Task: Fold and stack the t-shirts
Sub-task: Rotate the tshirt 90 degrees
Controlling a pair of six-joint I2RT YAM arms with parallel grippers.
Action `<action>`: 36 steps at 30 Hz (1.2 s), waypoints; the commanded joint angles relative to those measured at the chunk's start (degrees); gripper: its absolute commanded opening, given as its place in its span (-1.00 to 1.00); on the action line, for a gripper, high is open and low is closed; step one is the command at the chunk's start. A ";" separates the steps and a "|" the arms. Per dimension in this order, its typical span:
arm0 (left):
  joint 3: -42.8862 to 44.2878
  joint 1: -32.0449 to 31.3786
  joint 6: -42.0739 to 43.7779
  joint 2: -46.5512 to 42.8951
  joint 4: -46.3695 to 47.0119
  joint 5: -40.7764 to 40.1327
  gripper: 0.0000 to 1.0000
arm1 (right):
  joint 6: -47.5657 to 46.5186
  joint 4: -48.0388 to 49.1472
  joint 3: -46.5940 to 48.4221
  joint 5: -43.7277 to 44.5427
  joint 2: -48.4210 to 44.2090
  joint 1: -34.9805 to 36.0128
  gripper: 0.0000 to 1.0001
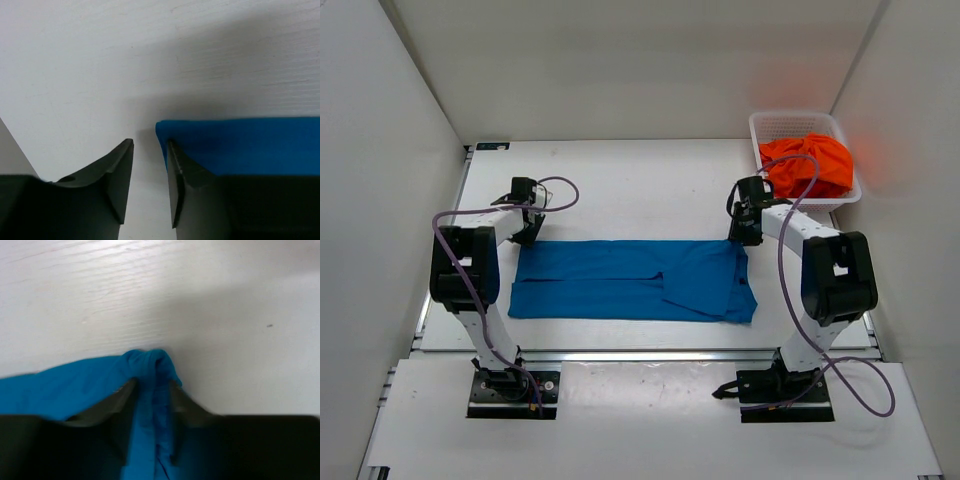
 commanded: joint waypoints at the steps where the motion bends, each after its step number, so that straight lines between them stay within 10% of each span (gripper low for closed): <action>1: -0.35 -0.44 0.82 1.00 -1.22 0.26 -0.17 | 1.24 0.71 1.49 0.42 1.52 -1.50 -0.59; 7: -0.88 0.00 2.40 0.83 -1.67 -0.01 -0.96 | 1.33 -0.52 1.05 3.68 0.99 -2.99 -0.78; 19: -3.61 -0.44 3.82 -1.54 -1.57 -0.44 -1.00 | -0.42 4.04 -1.93 -4.97 -3.13 -7.73 -0.35; 36: 9.93 -2.02 -0.14 2.76 -5.62 13.25 -0.03 | -1.48 -3.06 -0.19 -3.71 1.78 -3.87 -0.09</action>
